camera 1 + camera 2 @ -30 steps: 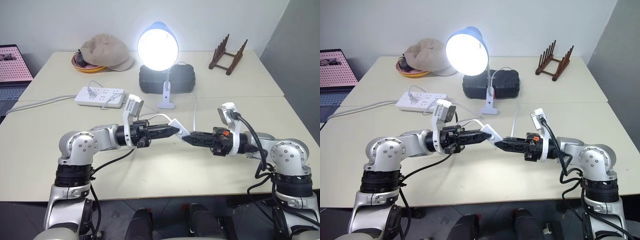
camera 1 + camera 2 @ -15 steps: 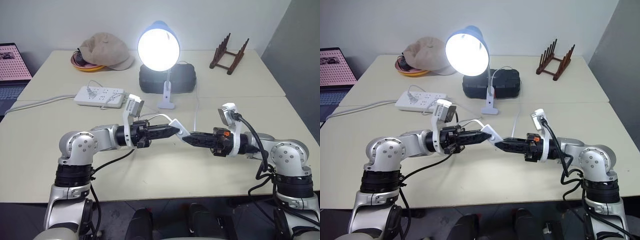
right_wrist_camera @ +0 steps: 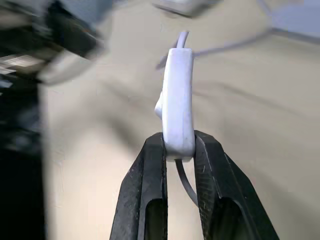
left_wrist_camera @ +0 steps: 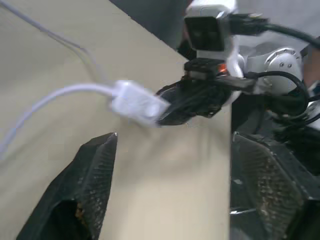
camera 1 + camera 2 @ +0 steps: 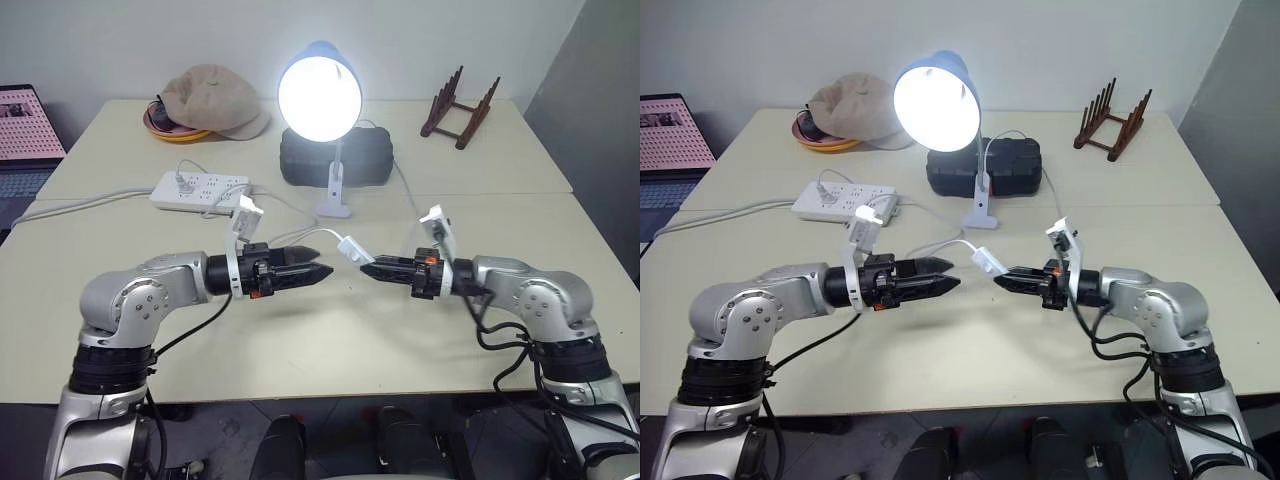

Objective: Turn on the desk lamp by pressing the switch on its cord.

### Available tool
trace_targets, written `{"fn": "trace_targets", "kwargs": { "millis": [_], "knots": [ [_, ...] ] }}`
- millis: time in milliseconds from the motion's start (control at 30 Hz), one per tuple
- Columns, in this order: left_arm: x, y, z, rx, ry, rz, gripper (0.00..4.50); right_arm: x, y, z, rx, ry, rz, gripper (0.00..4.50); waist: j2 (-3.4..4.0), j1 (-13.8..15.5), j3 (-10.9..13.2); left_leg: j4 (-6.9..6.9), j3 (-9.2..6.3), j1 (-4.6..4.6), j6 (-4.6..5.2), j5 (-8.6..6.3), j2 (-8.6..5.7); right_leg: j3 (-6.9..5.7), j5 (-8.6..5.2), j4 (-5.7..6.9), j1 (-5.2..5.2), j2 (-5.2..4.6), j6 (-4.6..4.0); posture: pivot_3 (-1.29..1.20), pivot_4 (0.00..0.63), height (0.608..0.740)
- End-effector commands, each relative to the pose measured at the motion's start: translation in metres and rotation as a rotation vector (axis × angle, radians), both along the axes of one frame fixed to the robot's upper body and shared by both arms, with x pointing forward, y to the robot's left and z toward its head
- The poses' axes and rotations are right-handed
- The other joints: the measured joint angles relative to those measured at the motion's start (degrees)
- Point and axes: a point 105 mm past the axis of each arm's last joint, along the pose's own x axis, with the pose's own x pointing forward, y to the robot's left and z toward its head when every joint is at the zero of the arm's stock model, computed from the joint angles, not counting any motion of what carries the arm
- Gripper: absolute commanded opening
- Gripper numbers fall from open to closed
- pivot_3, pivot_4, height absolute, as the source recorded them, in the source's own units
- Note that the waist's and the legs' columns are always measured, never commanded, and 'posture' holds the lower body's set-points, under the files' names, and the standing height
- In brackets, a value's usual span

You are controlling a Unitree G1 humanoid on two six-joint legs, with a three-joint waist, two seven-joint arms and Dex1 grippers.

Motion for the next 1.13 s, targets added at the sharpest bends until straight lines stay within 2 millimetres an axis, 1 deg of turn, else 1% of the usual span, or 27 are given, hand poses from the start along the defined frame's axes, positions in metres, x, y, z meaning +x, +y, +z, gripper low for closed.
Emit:
{"fn": "trace_targets", "kwargs": {
  "millis": [33,133,233,267,333,367,500,600,800,867,967,1033,1133],
  "knots": [
    [-0.007,-0.003,0.008,0.08,-0.144,-0.037,4.46,0.021,-0.01,-0.002,-0.179,-0.169,-0.036,0.38,0.01,0.06,0.0,-0.02,0.01,-0.01,0.0,0.0,0.0,0.0,0.0,-0.01,0.0,0.0,0.0,0.0,0.15,0.74],
    [-0.01,-0.001,0.007,0.118,-0.176,-0.051,4.46,0.024,-0.003,-0.005,-0.26,-0.241,0.022,0.38,0.01,0.02,0.01,-0.04,0.01,-0.12,0.0,0.0,0.0,0.0,0.0,-0.02,-0.1,-0.01,0.0,0.0,0.15,0.74],
    [-0.004,0.005,0.004,0.154,-0.203,-0.034,4.46,0.024,0.001,-0.012,-0.372,-0.326,0.103,0.38,0.01,0.02,0.01,-0.04,0.0,-0.25,0.0,0.0,0.0,-0.01,0.0,0.01,-0.24,0.0,0.0,0.0,0.15,0.74],
    [-0.002,0.007,0.004,0.151,-0.197,-0.025,4.46,0.021,0.003,-0.013,-0.377,-0.334,0.134,0.38,0.01,0.03,0.01,-0.04,0.01,-0.25,0.0,0.0,0.0,-0.01,0.0,0.01,-0.24,0.0,0.0,0.0,0.15,0.74],
    [-0.001,0.008,0.005,0.144,-0.19,-0.021,4.5,0.015,0.007,-0.011,-0.343,-0.323,0.178,1.09,0.01,0.03,0.01,-0.04,0.0,-0.24,0.0,0.0,0.0,-0.01,0.0,0.01,-0.24,0.0,0.0,0.0,0.15,0.74],
    [-0.001,0.008,0.004,0.148,-0.189,-0.024,4.5,0.013,0.008,-0.009,-0.33,-0.323,0.191,1.22,0.01,0.03,0.01,-0.03,0.0,-0.24,0.0,0.0,0.0,-0.01,0.0,0.03,-0.24,0.0,0.0,0.0,0.15,0.74],
    [0.005,0.011,0.002,0.162,-0.188,0.011,4.5,0.005,0.004,0.004,-0.276,-0.312,0.204,2.26,0.01,0.05,0.01,-0.02,-0.01,-0.24,0.0,0.0,0.0,-0.02,0.0,0.05,-0.23,-0.01,0.01,0.0,0.15,0.74],
    [0.006,0.014,0.0,0.165,-0.176,0.013,4.5,-0.006,-0.003,0.016,-0.232,-0.289,0.208,3.02,0.01,0.13,0.01,-0.02,-0.02,-0.24,0.0,0.0,0.0,-0.03,0.0,0.06,-0.23,-0.01,0.01,0.0,0.15,0.74],
    [0.01,0.029,0.003,0.206,-0.168,0.011,4.5,-0.044,-0.026,0.052,-0.162,-0.269,0.222,4.48,0.02,0.4,0.01,-0.02,-0.04,-0.25,0.0,0.0,0.0,-0.05,0.0,0.07,-0.23,-0.01,0.0,0.0,0.15,0.74],
    [0.013,0.035,0.004,0.225,-0.166,0.012,4.5,-0.054,-0.035,0.057,-0.156,-0.26,0.209,4.48,0.02,0.53,0.01,-0.02,-0.03,-0.25,0.0,0.0,0.0,-0.05,0.0,0.07,-0.23,-0.01,0.0,0.0,0.15,0.74],
    [0.014,0.042,0.0,0.285,-0.177,-0.008,4.5,-0.066,-0.05,0.06,-0.138,-0.235,0.166,4.48,0.01,0.75,0.01,0.0,-0.03,-0.22,0.0,0.0,0.0,-0.05,0.0,0.06,-0.2,-0.01,0.0,0.0,0.15,0.74],
    [0.015,0.043,0.001,0.288,-0.175,-0.017,4.5,-0.075,-0.056,0.058,-0.138,-0.221,0.146,4.48,0.02,0.84,0.01,0.0,-0.01,-0.21,0.01,0.0,0.0,-0.04,0.0,0.06,-0.2,-0.01,0.0,0.0,0.15,0.74],
    [0.017,0.044,0.002,0.287,-0.167,-0.029,4.5,-0.08,-0.062,0.055,-0.134,-0.203,0.099,4.48,0.01,0.85,0.01,0.02,0.01,-0.22,0.0,0.0,0.0,-0.02,0.0,0.06,-0.2,-0.01,0.01,0.0,0.15,0.74]
  ]
}}
